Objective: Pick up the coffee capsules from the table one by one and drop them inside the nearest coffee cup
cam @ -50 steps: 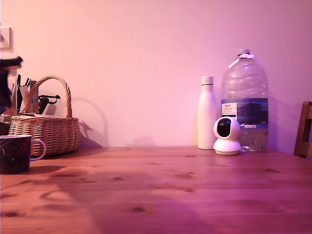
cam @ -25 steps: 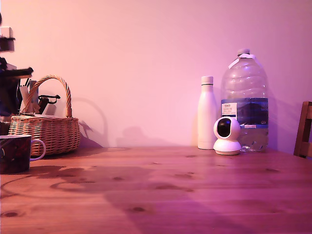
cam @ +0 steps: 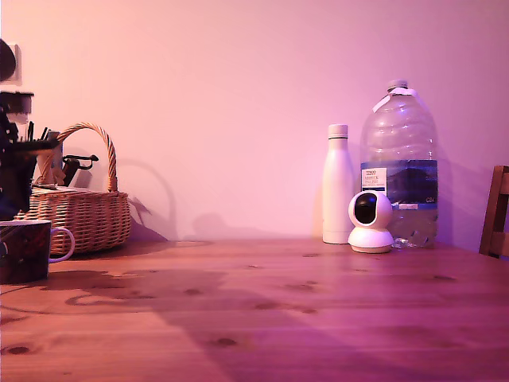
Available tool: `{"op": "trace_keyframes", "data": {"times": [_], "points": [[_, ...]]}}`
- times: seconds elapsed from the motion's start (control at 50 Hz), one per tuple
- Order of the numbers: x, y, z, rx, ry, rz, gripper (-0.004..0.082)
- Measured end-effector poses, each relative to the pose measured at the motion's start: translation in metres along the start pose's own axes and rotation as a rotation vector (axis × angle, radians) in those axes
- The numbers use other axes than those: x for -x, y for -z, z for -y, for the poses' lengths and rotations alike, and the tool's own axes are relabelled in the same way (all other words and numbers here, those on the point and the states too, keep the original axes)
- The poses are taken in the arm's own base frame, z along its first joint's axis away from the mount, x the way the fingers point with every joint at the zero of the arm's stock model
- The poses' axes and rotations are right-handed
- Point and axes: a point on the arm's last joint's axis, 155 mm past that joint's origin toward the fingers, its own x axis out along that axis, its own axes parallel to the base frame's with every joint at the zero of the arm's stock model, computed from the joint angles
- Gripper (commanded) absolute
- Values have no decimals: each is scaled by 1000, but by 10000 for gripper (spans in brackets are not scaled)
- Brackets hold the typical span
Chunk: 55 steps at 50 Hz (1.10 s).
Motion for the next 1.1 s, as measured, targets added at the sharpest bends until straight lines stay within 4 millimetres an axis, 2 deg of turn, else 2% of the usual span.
{"op": "trace_keyframes", "data": {"times": [0.44, 0.5, 0.6, 0.64, 0.68, 1.1], "points": [[0, 0, 0, 0, 0, -1, 222], [0, 0, 0, 0, -1, 0, 297], [0, -2, -1, -1, -3, 9, 629], [0, -5, -1, -2, -7, 18, 715], [0, -6, -2, -3, -9, 25, 764], [0, -11, -2, -17, -10, 44, 760]]}}
